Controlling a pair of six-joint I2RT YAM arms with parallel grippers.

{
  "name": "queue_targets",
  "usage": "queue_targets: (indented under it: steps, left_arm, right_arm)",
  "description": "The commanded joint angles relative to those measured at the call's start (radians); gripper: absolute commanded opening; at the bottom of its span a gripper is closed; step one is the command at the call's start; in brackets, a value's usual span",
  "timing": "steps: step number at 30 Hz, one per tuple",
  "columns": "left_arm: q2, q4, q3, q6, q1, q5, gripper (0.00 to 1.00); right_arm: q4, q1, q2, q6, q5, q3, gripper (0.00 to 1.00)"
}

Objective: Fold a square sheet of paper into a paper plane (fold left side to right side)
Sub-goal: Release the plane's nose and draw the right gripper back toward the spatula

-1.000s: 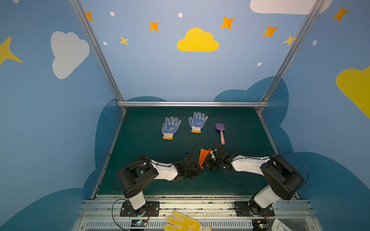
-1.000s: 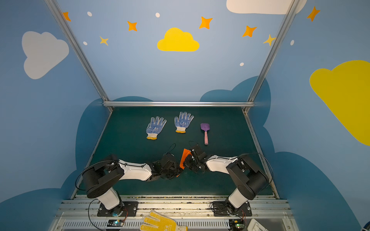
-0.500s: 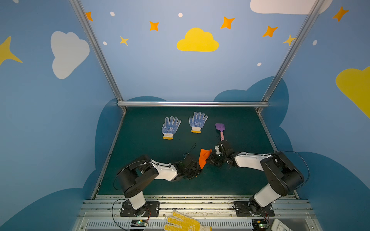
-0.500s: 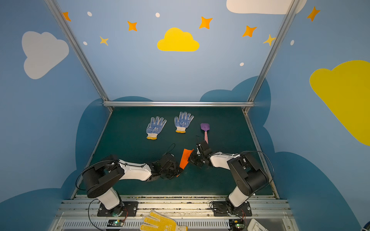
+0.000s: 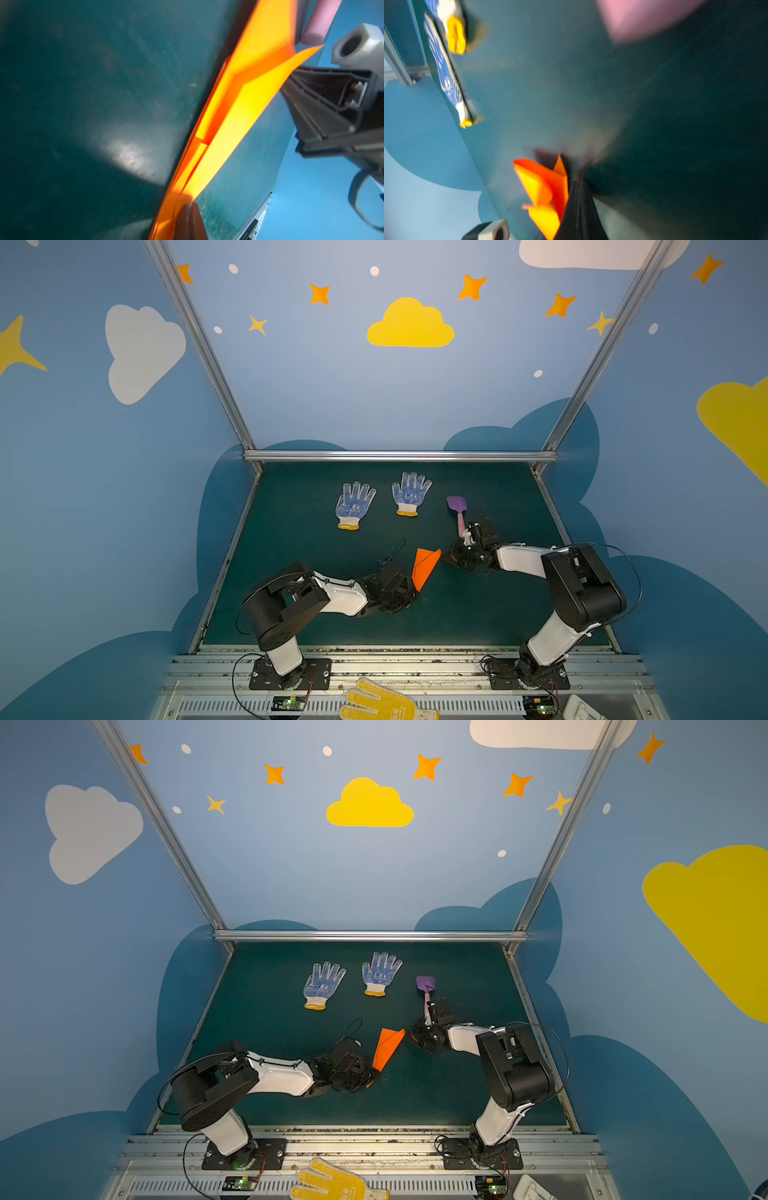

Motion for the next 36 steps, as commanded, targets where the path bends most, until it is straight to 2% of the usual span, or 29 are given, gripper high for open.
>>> queue_targets:
  steps: [1, 6, 10, 14, 19, 27, 36]
  left_arm:
    - [0.034, -0.122, -0.039, 0.008, 0.013, -0.025, 0.03]
    - [0.035, -0.158, -0.024, 0.059, 0.026, -0.006, 0.03]
    - [0.053, -0.273, 0.041, 0.183, 0.053, 0.1, 0.03]
    - [0.066, -0.381, 0.092, 0.293, 0.083, 0.169, 0.03]
    - [0.059, -0.487, 0.127, 0.394, 0.119, 0.19, 0.03]
    - [0.078, -0.515, 0.148, 0.433, 0.149, 0.217, 0.03]
    - [0.094, -0.494, 0.149, 0.425, 0.15, 0.23, 0.03]
  right_arm:
    - [-0.151, -0.068, 0.059, -0.053, 0.089, -0.002, 0.0]
    - [-0.168, -0.137, 0.034, -0.085, 0.023, 0.022, 0.0]
    - [-0.175, -0.132, -0.068, -0.117, -0.053, 0.005, 0.0]
    - [-0.171, -0.087, -0.18, -0.155, -0.141, -0.037, 0.0]
    - [-0.192, 0.031, -0.278, -0.251, -0.154, -0.063, 0.0]
    - [-0.238, 0.161, -0.167, -0.364, -0.12, 0.044, 0.0]
    - [-0.212, 0.173, -0.035, -0.357, -0.061, 0.096, 0.0]
